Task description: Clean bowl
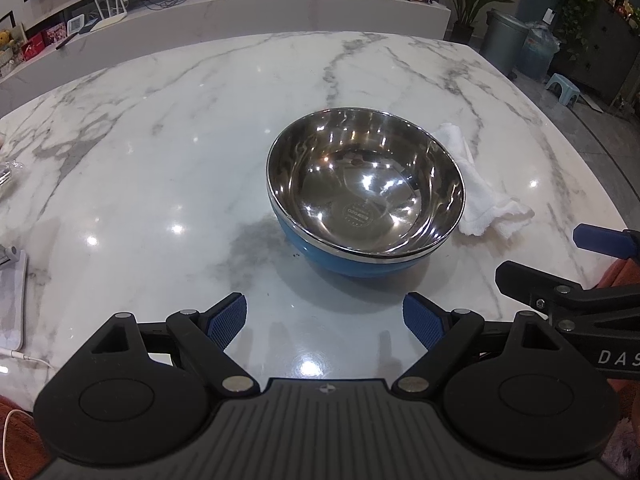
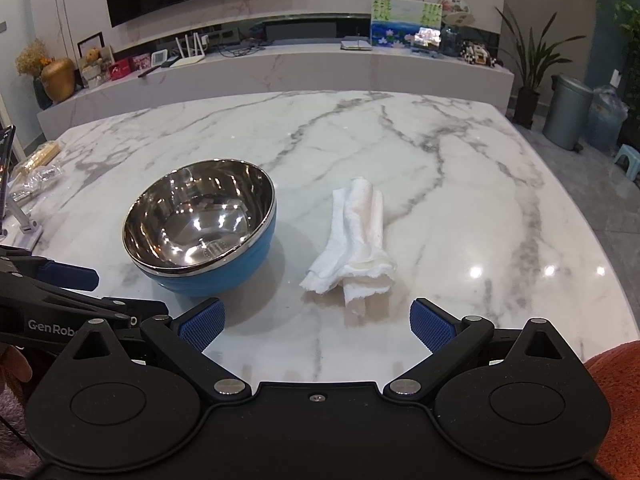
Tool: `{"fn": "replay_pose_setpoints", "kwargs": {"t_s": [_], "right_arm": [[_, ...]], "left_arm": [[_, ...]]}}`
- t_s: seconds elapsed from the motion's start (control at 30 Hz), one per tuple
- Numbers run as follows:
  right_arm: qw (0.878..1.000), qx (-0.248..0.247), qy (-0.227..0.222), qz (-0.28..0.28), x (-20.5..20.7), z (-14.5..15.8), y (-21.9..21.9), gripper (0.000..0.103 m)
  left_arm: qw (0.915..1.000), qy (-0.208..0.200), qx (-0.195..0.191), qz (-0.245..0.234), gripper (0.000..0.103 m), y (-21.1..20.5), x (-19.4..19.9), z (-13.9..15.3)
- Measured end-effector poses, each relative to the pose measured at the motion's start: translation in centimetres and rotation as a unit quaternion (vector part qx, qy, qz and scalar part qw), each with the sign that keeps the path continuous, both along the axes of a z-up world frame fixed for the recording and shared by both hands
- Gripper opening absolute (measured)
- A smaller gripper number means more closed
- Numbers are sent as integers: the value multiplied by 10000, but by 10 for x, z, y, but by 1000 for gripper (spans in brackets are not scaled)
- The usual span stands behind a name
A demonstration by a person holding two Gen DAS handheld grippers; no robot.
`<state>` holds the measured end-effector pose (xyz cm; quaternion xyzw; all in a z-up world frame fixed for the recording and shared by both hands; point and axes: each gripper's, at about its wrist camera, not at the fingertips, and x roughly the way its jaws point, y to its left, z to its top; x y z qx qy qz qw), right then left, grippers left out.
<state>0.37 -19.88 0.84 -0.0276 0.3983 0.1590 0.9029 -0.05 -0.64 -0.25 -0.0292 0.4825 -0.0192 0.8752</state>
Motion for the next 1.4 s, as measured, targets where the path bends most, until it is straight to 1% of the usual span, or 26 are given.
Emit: {"fn": "replay_pose_setpoints", "kwargs": {"t_s": [0.23,0.5,0.67,0.97,1.4], "right_arm": [[9999,156,21,-62,0,1,-2,99],[9999,71,61,-87,1,-1,0,99],[9999,-27,69,-95,1,-2,1,99],[9998,-158,86,-50,1,-4,5,99],[9998,-162,69,11,-2,-4,6,99]], "left_arm": [[10000,-5,-65,-20,85,3,2,0],[10000,-26,-59,-10,85,4,3,0],[9999,-7,-167,7,85,6,4,0],[9999,11,-115,-36,86,5,4,-1],[10000,-14,-22,-35,85,4,4,-3]]}}
